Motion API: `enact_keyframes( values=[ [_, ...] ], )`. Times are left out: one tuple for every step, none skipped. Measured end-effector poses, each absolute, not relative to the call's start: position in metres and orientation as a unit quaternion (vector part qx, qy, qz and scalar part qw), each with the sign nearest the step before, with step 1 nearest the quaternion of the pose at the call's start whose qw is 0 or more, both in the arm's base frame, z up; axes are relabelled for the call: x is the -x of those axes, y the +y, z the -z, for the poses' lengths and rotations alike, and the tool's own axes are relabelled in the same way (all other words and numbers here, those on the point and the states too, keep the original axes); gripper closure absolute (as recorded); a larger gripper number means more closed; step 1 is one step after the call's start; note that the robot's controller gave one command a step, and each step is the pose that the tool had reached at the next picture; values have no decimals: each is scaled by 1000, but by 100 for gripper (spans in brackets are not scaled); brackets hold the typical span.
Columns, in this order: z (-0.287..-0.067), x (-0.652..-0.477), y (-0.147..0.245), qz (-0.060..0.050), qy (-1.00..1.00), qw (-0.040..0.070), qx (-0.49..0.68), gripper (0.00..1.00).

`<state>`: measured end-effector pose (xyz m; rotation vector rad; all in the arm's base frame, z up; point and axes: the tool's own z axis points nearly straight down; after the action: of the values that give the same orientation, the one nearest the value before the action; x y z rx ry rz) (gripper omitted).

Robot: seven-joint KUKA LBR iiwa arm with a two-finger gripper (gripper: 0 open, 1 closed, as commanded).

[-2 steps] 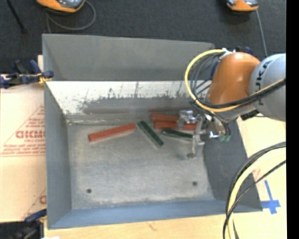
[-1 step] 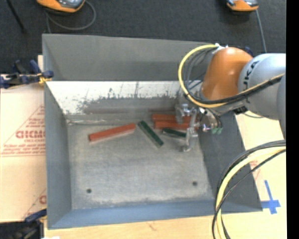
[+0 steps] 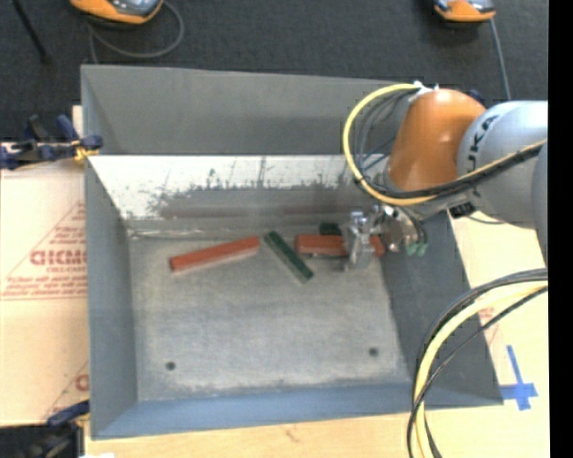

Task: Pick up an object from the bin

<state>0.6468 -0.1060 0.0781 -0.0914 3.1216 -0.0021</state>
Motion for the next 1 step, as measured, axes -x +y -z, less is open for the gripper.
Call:
enact_keyframes(
  values=[
    [-82, -612, -159, 2, 998, 2, 55, 100]
  ],
)
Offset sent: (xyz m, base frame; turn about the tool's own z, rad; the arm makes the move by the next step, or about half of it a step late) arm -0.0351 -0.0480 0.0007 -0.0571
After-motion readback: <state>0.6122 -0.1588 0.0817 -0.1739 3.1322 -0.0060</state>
